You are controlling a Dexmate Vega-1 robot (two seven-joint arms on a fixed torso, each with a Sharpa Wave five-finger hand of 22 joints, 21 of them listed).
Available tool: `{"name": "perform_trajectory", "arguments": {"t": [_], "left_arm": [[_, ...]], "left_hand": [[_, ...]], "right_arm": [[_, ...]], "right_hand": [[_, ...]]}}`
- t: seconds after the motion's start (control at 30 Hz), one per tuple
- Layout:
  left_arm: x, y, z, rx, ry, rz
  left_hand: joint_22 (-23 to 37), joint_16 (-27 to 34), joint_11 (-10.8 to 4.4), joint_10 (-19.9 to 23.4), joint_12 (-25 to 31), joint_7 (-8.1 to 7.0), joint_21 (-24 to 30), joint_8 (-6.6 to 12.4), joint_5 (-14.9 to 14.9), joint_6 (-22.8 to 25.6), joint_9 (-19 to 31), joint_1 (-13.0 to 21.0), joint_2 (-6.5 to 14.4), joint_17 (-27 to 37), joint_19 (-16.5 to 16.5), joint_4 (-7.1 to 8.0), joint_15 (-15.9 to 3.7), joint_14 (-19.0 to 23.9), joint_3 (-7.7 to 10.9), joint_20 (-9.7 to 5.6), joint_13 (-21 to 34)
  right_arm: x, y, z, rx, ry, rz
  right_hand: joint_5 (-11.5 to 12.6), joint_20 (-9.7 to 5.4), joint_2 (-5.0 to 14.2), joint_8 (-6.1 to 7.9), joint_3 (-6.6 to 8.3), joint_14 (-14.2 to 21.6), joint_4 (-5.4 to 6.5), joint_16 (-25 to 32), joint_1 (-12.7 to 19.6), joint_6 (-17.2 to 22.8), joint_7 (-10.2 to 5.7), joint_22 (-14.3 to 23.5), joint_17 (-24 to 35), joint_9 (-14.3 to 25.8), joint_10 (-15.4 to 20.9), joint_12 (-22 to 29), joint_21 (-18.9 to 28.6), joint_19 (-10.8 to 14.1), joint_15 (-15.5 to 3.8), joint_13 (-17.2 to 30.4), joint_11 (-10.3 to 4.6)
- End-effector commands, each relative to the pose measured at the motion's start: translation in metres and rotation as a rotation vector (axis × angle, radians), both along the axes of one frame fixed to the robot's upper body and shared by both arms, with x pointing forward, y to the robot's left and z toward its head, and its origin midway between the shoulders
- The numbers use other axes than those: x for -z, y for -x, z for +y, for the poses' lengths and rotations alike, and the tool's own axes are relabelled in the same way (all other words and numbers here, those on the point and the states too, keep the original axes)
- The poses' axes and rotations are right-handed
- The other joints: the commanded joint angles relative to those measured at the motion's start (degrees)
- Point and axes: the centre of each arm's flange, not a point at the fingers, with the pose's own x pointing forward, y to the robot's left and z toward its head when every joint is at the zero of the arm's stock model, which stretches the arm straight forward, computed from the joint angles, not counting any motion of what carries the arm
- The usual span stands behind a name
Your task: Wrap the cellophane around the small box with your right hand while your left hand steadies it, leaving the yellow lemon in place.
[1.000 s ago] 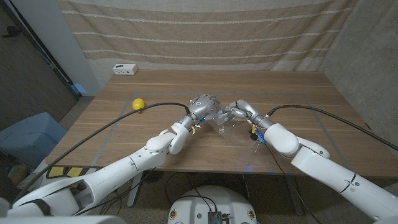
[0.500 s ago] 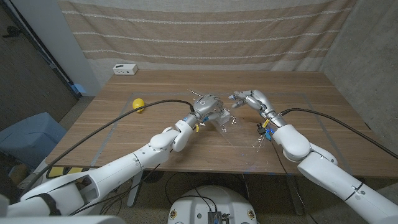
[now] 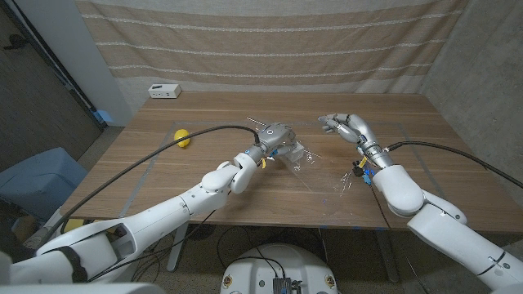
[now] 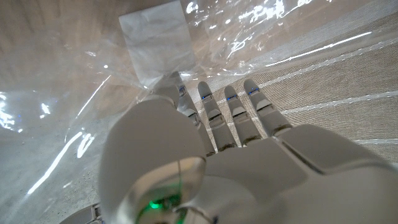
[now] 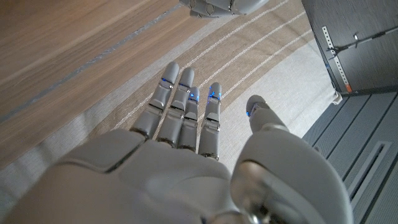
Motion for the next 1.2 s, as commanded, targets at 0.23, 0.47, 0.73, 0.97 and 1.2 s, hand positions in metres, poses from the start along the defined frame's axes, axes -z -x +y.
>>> {"name": "perform_trajectory", "arguments": {"t": [0.23,0.47,0.73,0.97,1.2], "left_arm": [[0.001,-0.016,-0.006,-0.016,0.033,0.058],[-0.001,-0.02,-0.011,-0.025,0.015,0.068],[-0.002,-0.022,-0.015,-0.014,0.01,0.069],[-0.004,-0.021,-0.017,-0.006,0.012,0.059],[-0.005,-0.021,-0.017,-0.005,0.013,0.055]], "left_hand": [[0.4,-0.5,0.47,-6.5,-3.9,-2.63,0.4,-7.42,0.0,-32.4,-1.1,-1.7,-1.1,0.4,-1.1,0.14,-4.58,-0.7,-1.19,1.1,0.3],[0.4,-0.8,0.86,-9.0,-4.7,-3.52,0.3,-6.82,0.1,-36.7,-1.3,-1.7,-1.2,0.4,-1.5,-0.02,-4.02,-2.1,-1.49,1.28,0.3],[0.4,-0.7,0.94,-9.4,-4.6,-4.16,0.2,-6.17,0.1,-36.1,-1.4,-1.4,-1.1,0.4,-1.6,-0.18,-3.99,-2.4,-1.58,1.39,0.2],[0.4,-0.7,1.02,-9.4,-4.5,-4.29,0.3,-5.89,0.1,-35.7,-1.4,-1.2,-0.8,0.4,-1.6,-0.17,-3.94,-2.5,-1.53,1.49,0.2],[0.4,-0.6,1.1,-9.3,-4.4,-5.19,0.3,-5.64,0.1,-35.2,-1.5,-1.2,-0.6,0.4,-1.6,-0.16,-3.96,-2.5,-1.47,1.49,0.2]], "right_arm": [[0.017,0.018,-0.018,0.251,0.16,0.176],[0.021,0.018,-0.023,0.367,0.215,0.284],[0.029,0.011,-0.029,0.469,0.279,0.414],[0.03,0.002,-0.027,0.535,0.351,0.476],[0.029,-0.003,-0.024,0.564,0.406,0.502]], "right_hand": [[-0.2,0.39,-0.54,0.0,-0.96,-1.4,-0.11,-0.4,-0.7,-2.3,-0.31,0.0,0.2,0.3,-2.1,0.0,-0.5,-1.2,0.18,0.2,-0.24],[-0.4,2.66,-1.24,-0.12,-3.09,-7.8,0.15,-2.2,-1.8,-10.3,-1.4,0.0,0.3,0.2,-8.2,0.0,-2.9,-5.6,0.81,0.2,-0.59],[-0.6,3.5,-2.46,-0.22,-5.67,-15.5,0.5,-4.1,-3.8,-21.1,-1.62,-0.1,0.0,0.1,-16.2,-0.1,-6.2,-10.9,1.93,0.2,-1.04],[-0.6,3.69,-2.98,0.33,-6.35,-16.8,0.66,-4.3,-4.5,-21.3,-1.27,-0.1,-0.1,0.1,-17.1,0.2,-6.8,-11.7,1.9,0.2,-1.07],[-0.3,3.48,-2.46,1.65,-6.11,-17.1,0.19,-4.1,-3.6,-18.4,-1.28,-0.1,-0.3,0.1,-16.8,0.7,-7.0,-11.5,1.5,0.2,-1.21]]}}
